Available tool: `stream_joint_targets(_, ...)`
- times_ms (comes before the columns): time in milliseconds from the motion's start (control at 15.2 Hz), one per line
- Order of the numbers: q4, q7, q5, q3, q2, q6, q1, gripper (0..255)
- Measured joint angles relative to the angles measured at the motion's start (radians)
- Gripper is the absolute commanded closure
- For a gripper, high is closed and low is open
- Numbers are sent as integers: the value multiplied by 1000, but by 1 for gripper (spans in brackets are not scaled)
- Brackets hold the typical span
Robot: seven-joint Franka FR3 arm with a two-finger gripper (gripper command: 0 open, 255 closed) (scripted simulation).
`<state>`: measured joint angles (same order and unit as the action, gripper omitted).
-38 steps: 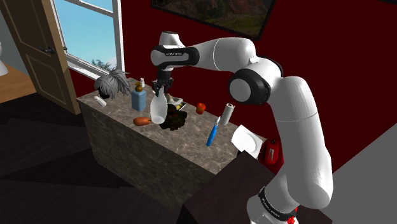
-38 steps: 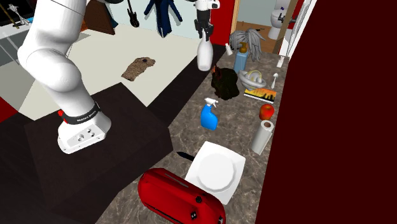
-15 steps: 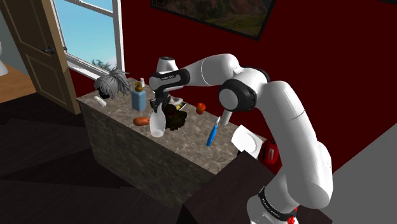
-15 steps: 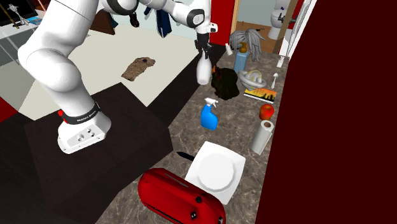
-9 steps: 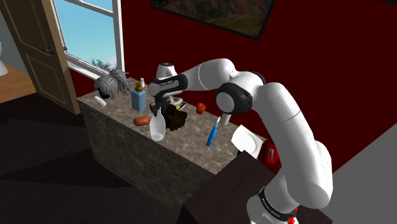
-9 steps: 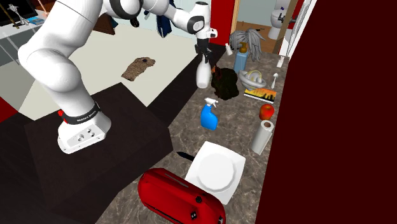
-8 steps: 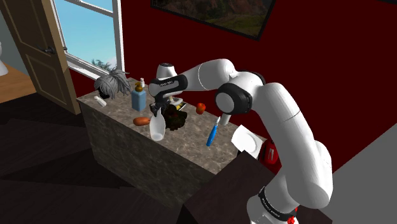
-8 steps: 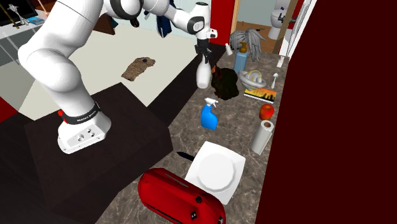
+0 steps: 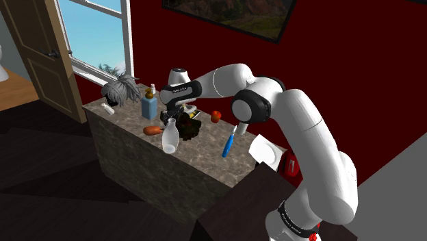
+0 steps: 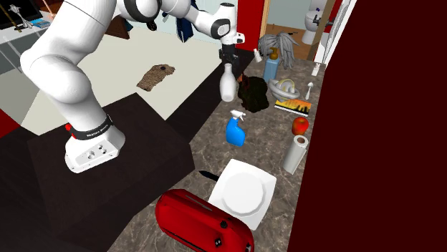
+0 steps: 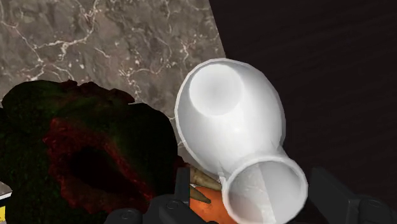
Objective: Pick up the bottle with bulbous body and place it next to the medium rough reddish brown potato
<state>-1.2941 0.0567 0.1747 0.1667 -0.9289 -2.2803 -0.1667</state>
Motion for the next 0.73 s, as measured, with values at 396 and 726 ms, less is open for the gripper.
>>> stream_joint_targets(396,-8,-1,-3,3,27,19,-3,0)
stream_joint_targets(726,-29,-3,-10,10,89,60,-8,0)
